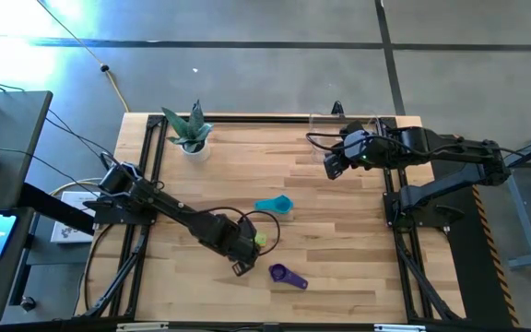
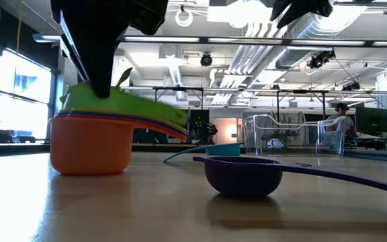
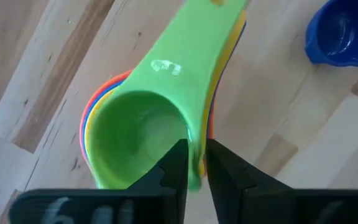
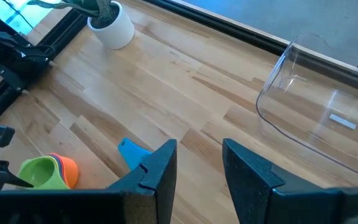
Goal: Nest measuring cups in basket
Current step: Stack the green measuring cup into the yellow measuring cup, then stack the blue measuring cup into the green measuring cup
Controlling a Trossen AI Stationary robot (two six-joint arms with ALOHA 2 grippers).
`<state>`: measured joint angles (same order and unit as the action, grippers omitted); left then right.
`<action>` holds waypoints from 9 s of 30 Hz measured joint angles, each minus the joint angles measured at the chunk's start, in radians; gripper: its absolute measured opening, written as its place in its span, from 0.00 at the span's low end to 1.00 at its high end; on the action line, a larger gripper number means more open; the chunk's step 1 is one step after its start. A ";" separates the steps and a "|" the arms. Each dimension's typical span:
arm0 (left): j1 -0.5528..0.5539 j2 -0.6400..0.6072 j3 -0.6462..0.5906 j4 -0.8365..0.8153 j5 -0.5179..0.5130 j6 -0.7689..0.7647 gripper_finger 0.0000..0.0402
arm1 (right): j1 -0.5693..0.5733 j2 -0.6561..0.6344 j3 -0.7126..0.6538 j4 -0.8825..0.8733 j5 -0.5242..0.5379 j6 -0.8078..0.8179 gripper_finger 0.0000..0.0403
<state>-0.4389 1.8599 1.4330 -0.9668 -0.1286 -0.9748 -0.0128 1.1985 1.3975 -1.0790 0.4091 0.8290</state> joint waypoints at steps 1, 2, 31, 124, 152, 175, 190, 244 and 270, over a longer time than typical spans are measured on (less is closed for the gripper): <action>0.001 0.000 0.000 0.000 0.005 0.000 0.13 | 0.000 0.000 0.000 0.000 0.000 0.000 0.30; 0.003 0.000 0.000 0.000 0.013 0.000 0.14 | 0.000 0.000 0.000 0.000 0.000 0.000 0.30; 0.047 -0.151 0.032 -0.243 -0.096 0.102 0.17 | 0.000 0.018 0.000 0.003 -0.077 0.056 0.30; 0.160 -0.715 0.000 -0.511 -0.300 0.707 0.17 | 0.140 0.772 0.000 0.214 -0.122 1.077 0.30; 0.159 -0.715 0.000 -0.512 -0.300 0.735 0.17 | 0.137 0.813 0.000 0.235 -0.132 1.024 0.03; 0.160 -0.715 0.000 -0.547 -0.252 0.650 0.17 | 0.064 0.790 0.381 -0.192 -0.060 0.445 0.00; 0.160 -0.716 0.000 -0.546 -0.248 0.383 0.17 | -0.012 0.789 0.616 -0.072 -0.159 -0.378 0.00; 0.057 -0.276 0.001 -0.529 -0.091 -0.303 0.11 | -0.071 0.669 0.624 -0.161 -0.201 -1.215 0.00; 0.039 -0.283 -0.493 0.218 0.051 -0.491 0.11 | -0.134 0.522 0.625 -0.174 -0.195 -1.152 0.00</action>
<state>-0.3998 1.5772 0.9405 -0.7488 -0.0772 -1.4658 -0.1463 1.7203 2.0224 -1.2530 0.2138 -0.3227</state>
